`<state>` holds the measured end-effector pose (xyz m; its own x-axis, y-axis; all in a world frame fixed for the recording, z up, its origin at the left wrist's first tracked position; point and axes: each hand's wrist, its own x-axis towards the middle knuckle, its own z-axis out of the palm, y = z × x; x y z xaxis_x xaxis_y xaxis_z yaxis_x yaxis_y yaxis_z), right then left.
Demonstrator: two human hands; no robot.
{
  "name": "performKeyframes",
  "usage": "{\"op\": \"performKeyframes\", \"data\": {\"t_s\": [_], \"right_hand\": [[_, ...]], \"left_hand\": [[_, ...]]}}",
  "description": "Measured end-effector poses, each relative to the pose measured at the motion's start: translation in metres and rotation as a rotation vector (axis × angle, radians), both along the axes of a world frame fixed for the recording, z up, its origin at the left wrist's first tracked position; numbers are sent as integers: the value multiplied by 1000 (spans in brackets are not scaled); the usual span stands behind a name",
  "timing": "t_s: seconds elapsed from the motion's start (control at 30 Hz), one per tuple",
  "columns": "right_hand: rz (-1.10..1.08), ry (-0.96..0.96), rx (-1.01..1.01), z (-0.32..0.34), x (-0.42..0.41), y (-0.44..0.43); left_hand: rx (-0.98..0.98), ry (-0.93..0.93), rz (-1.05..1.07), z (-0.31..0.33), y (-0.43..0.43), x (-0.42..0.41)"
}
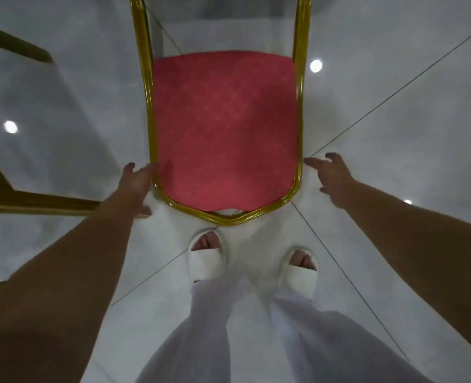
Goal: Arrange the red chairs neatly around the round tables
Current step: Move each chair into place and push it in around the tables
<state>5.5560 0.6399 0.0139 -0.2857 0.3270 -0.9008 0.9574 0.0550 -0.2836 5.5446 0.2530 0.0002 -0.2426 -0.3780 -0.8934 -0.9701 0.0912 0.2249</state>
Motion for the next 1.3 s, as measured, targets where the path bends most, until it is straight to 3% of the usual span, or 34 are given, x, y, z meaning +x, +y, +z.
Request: {"op": "performKeyframes", "data": {"t_s": [0.17,0.33,0.5,0.67,0.9,1.07,1.3], "right_hand": [[35,-49,-196,-56,-31,-20],[-9,-104,-193,-10,-18,-7],[11,-176,-191,106,19,7],[70,-215,-151,259,54,32],[117,-36,-99,482,63,85],[91,180,-175,591,52,92],[-69,327,-364,677,30,47]], "left_hand": [[107,76,37,-60,0,-14],[84,-17,-42,-21,2,3],[5,-20,-207,89,10,54],[-51,-31,-421,248,21,108],[93,-90,-401,446,60,121],[195,-80,-276,510,89,134],[278,-18,-82,550,98,147]]}}
